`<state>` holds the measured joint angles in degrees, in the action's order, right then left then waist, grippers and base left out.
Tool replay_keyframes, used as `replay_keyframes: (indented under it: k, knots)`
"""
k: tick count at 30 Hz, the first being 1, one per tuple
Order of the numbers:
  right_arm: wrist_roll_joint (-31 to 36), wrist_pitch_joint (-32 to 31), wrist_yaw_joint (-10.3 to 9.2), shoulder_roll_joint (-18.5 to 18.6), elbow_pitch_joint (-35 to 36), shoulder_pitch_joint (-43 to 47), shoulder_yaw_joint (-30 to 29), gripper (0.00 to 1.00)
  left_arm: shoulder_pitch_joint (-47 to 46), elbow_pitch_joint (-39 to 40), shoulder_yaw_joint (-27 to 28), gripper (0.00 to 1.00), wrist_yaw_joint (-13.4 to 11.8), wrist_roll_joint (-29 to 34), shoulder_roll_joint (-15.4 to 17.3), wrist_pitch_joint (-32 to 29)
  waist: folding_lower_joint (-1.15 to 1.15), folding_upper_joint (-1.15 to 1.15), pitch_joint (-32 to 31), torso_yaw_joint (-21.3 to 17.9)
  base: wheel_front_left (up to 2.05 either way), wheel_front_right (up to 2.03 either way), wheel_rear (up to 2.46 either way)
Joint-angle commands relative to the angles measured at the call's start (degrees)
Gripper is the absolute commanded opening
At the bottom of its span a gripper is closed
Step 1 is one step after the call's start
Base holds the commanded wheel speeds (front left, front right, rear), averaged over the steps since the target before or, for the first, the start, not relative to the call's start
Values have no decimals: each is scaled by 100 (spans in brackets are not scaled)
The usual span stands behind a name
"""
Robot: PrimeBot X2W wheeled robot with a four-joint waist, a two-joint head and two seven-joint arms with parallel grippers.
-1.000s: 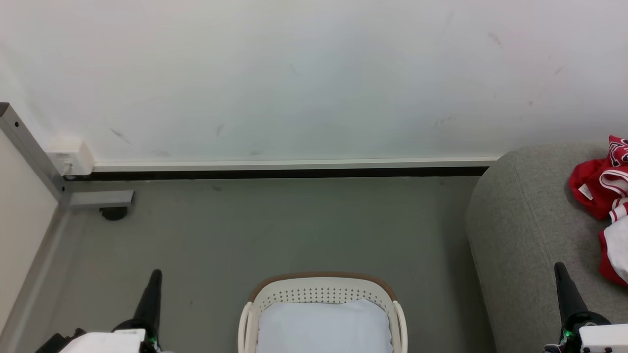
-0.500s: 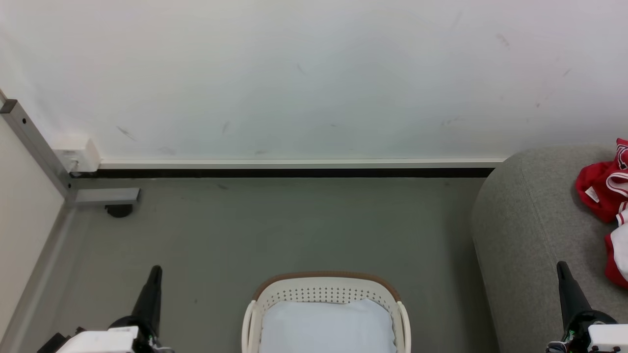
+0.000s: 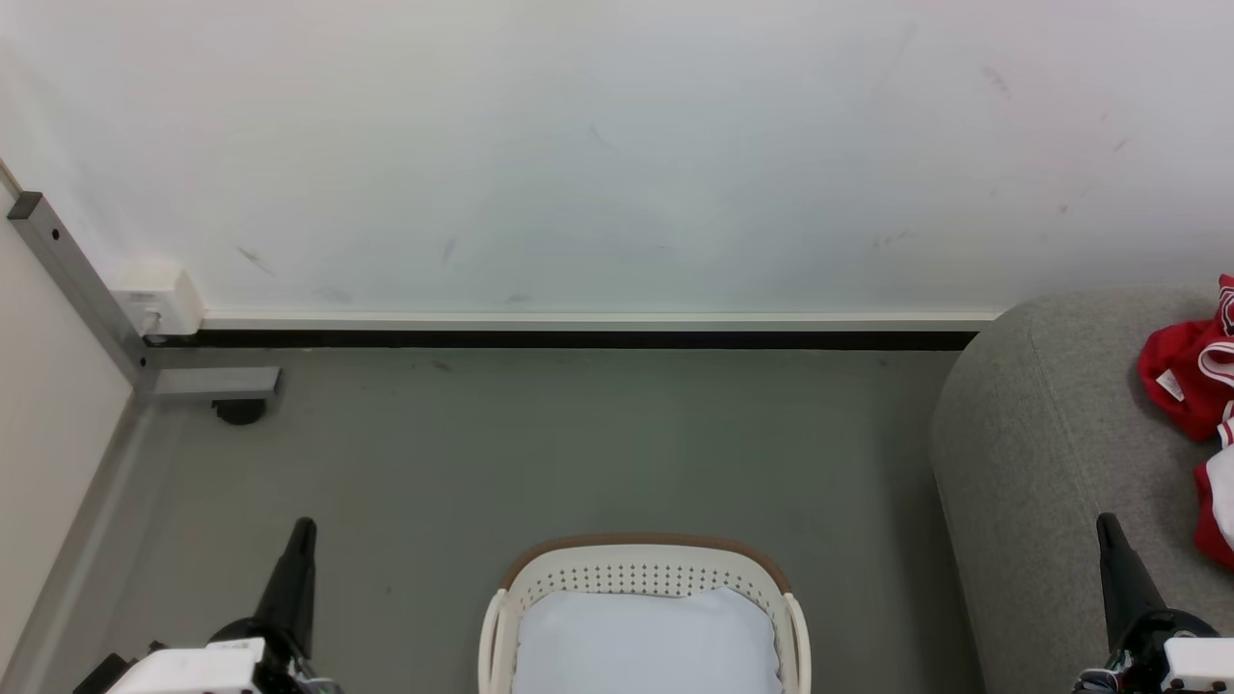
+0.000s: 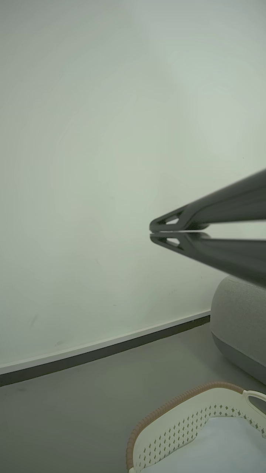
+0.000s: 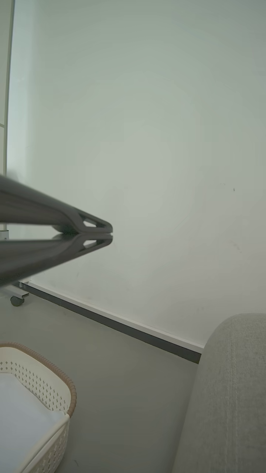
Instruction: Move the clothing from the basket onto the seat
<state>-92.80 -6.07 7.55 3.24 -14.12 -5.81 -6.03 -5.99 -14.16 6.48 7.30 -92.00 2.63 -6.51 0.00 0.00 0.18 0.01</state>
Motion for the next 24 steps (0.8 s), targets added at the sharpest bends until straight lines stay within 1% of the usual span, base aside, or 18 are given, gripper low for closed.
replay_keyframes:
  k: [1,24]
  knots:
    - [-3,-31,-12,-5,24,-64,-22,0,-50,17,18,0,35,-75,46,-27,0,0,0,-1,0,0,0]
    - [17,-38,-12,-14,21,-66,-38,0,-49,18,18,0,36,-76,46,-27,0,0,0,-1,0,0,0]
